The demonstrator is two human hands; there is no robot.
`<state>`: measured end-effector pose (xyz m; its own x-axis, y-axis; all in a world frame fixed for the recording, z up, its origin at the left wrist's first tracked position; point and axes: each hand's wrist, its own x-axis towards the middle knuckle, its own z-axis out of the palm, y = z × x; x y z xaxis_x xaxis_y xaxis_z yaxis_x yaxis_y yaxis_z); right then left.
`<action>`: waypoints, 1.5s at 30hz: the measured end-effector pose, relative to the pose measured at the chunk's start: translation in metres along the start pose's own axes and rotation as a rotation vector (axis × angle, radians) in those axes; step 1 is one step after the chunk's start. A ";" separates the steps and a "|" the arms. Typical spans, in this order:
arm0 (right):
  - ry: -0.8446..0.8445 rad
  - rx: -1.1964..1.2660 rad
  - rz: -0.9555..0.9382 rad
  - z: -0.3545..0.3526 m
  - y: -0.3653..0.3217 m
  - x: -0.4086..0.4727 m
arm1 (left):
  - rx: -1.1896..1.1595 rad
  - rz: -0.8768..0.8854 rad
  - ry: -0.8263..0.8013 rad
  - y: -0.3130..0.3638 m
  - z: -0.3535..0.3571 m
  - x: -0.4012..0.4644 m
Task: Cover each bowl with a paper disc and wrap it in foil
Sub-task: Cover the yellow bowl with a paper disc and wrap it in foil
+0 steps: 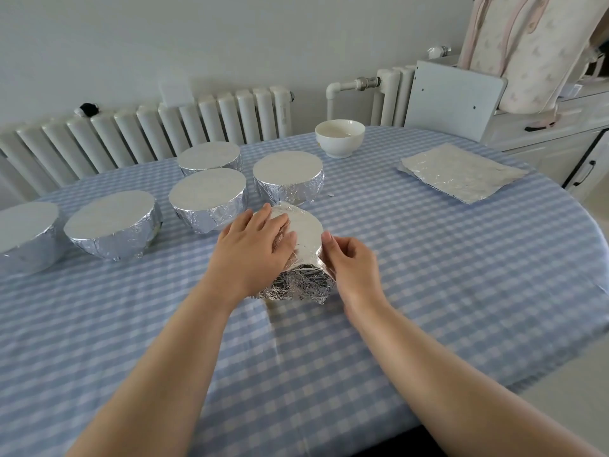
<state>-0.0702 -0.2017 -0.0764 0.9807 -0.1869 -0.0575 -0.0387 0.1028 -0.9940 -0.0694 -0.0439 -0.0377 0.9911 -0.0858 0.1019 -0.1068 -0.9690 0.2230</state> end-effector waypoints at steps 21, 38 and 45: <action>0.041 0.106 0.124 0.012 0.008 0.004 | 0.051 0.010 -0.092 0.000 -0.005 -0.001; 0.067 0.246 0.218 0.008 0.007 0.017 | 0.049 -0.005 -0.130 0.004 -0.008 -0.002; 0.058 -0.104 -0.061 0.008 0.002 -0.017 | 0.059 -0.005 -0.132 0.004 -0.008 -0.002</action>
<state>-0.0855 -0.1903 -0.0768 0.9691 -0.2467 0.0010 -0.0020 -0.0117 -0.9999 -0.0726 -0.0458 -0.0289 0.9938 -0.1073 -0.0285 -0.1011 -0.9810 0.1653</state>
